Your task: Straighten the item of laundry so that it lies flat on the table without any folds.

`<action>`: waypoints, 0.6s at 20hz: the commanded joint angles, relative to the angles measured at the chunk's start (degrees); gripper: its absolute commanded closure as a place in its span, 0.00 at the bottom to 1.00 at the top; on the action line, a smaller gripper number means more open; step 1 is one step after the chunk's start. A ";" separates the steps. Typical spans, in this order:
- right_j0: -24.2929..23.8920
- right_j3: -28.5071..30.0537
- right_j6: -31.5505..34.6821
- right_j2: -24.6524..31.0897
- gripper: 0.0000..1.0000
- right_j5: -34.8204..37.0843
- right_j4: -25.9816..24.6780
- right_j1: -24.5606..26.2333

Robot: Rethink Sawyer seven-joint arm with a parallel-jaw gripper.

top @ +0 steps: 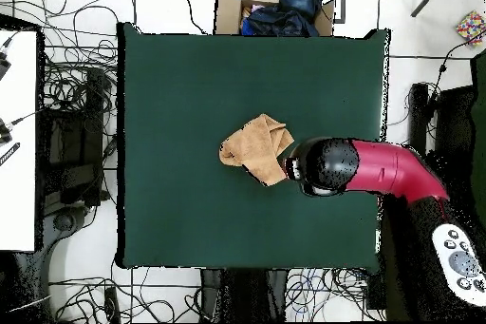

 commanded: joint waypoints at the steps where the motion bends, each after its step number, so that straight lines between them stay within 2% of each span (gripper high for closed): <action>1: 3.44 -3.18 2.39 2.24 0.00 4.91 1.84 1.19; 7: 4.97 -4.38 3.74 1.40 0.00 4.45 1.65 2.66; 12: 7.59 -4.11 7.19 -0.10 0.00 1.14 0.85 4.59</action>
